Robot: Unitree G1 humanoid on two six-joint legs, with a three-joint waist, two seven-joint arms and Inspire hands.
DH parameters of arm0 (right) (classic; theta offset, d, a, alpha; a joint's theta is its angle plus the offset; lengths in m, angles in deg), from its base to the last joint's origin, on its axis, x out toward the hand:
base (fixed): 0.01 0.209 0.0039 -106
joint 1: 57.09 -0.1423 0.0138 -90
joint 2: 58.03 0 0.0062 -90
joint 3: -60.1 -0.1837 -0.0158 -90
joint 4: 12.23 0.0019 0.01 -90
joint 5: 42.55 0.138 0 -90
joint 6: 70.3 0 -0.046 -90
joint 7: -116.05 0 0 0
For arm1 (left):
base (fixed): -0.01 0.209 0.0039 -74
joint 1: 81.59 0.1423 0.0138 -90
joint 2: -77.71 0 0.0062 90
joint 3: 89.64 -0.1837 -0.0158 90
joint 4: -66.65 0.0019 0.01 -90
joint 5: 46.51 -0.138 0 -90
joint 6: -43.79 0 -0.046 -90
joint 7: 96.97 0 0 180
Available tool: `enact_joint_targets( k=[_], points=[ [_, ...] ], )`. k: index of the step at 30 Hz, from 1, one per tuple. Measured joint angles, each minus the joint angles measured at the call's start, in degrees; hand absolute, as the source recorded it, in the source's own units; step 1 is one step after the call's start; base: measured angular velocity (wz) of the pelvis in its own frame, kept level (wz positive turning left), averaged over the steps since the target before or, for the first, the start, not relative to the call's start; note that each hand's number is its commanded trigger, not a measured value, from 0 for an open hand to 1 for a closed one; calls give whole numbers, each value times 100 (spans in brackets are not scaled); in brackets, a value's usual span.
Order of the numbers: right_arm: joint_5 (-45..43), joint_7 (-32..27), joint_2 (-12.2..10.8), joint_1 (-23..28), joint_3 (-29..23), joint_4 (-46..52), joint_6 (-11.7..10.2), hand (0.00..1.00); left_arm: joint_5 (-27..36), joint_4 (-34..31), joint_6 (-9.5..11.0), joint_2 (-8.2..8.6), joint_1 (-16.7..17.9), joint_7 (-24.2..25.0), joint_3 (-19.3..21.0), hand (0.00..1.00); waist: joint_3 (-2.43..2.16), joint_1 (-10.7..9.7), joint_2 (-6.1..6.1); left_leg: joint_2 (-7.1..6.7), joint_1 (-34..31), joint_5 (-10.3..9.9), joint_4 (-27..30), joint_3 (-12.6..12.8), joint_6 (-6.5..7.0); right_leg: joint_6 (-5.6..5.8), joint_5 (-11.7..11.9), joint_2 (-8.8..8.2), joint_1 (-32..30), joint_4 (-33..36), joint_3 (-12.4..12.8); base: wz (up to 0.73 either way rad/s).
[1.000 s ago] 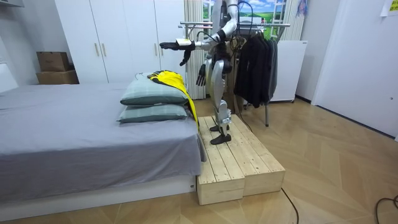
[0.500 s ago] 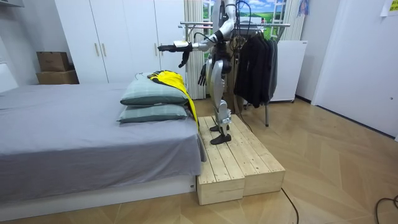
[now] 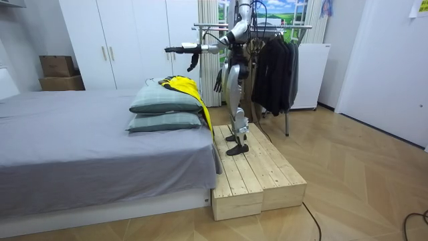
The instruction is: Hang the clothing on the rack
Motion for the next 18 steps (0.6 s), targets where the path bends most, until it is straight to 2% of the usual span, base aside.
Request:
enact_joint_targets(
  k=[4,10,13,18],
  points=[
    [1,-2,21,26,4,33,5,0,-6,0,-147,51,-1,88,-144,0,11,-1,4,5,-15,0,-15,20,0,0,0,1,-32,-2,21,-1],
    [8,5,22,32,24,50,4,0,-2,41,-213,78,-44,336,-405,0,54,-47,-30,6,-47,0,-8,43,-1,0,0,-1,-66,6,35,-2],
    [8,-1,19,32,19,119,5,0,-2,77,-221,110,-67,453,-405,0,55,-136,-31,7,-92,-1,14,43,0,0,0,-3,-99,14,27,0],
    [7,-14,18,80,15,246,5,0,-3,196,-221,135,-102,597,-405,0,55,-166,-7,11,-110,-1,22,43,0,1,1,-1,-118,17,30,0]
  ],
)
